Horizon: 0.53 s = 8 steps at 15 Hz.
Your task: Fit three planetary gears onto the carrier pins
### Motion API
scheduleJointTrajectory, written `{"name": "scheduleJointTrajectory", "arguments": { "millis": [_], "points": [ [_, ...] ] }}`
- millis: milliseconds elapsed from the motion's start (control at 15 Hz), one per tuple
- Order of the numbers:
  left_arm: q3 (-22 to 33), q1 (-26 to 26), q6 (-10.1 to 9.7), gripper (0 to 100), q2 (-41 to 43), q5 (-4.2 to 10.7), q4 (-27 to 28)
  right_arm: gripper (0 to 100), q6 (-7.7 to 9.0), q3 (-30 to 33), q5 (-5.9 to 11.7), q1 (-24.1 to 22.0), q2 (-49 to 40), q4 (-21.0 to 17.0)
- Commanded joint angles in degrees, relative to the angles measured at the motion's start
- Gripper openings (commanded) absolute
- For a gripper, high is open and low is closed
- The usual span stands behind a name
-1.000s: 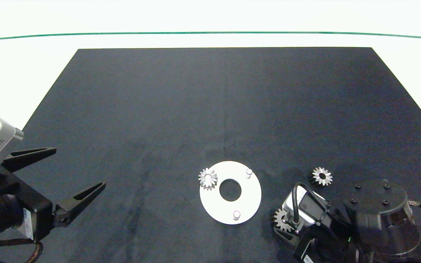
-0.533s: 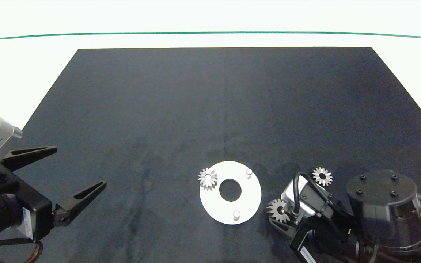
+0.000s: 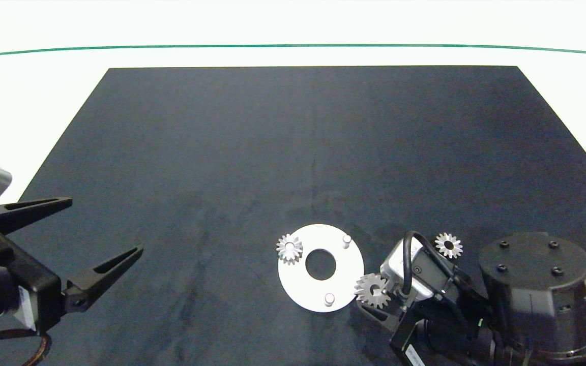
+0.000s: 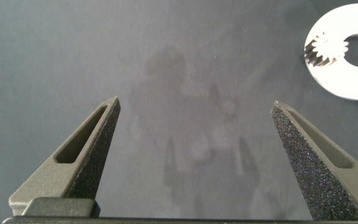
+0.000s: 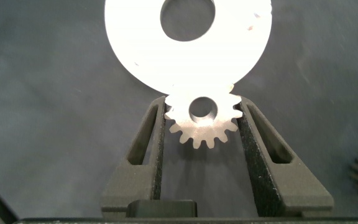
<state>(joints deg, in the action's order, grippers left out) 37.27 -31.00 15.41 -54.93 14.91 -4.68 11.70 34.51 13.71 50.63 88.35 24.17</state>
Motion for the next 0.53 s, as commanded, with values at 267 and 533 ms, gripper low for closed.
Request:
{"name": "scheduleJointTrajectory", "arguments": {
  "millis": [267, 533],
  "points": [
    [1.14, 0.06, 0.32, 100, 1.67, 0.12, 0.02, 4, -1.07, 3.81, 0.08, 2.11, 3.59, 0.17],
    [1.58, 0.06, 0.5, 100, 2.37, 0.12, 0.02, 4, -1.24, 4.25, 0.0, 3.6, 5.61, 0.26]
  ]
}}
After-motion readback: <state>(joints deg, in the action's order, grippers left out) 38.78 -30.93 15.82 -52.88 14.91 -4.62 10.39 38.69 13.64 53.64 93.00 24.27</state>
